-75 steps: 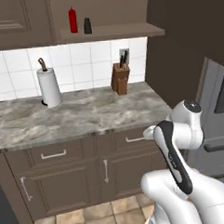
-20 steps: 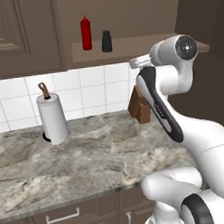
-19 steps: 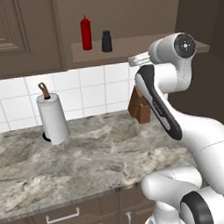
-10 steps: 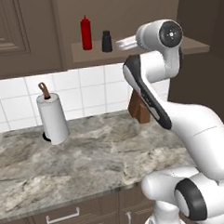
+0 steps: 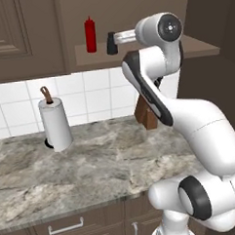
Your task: Collect the paprika, ketchup, and shaker from the cabinet and place them next to the stove.
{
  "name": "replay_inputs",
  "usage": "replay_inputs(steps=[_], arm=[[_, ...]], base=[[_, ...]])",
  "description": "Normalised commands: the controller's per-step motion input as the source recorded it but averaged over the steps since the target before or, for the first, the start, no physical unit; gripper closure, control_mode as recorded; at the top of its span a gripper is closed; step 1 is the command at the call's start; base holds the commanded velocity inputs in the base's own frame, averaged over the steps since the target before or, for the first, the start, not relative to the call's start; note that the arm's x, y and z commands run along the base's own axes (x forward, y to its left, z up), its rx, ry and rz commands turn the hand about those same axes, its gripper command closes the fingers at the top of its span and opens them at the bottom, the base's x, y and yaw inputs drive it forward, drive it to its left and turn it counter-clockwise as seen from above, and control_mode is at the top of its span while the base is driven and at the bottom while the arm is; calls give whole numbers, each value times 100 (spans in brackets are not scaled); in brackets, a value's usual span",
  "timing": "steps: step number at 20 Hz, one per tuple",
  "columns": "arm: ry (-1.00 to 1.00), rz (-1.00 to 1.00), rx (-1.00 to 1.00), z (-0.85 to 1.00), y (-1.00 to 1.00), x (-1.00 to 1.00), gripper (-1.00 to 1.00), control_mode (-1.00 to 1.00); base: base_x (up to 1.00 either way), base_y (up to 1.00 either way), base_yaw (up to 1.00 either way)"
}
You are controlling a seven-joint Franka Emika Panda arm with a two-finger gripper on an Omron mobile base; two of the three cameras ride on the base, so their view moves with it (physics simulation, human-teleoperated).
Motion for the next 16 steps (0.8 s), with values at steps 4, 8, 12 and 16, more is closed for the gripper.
replay_inputs(steps=[4, 8, 12, 16], arm=[[15, 0, 2, 0, 20, 37, -100, -100], [6, 0, 0, -4, 6, 10, -100, -100], [3, 0, 6, -1, 8, 39, -100, -100], [0, 0, 7, 0, 8, 44, -100, -100]], base=[[0, 0, 0], [0, 0, 0], [0, 0, 0], [0, 0, 0]])
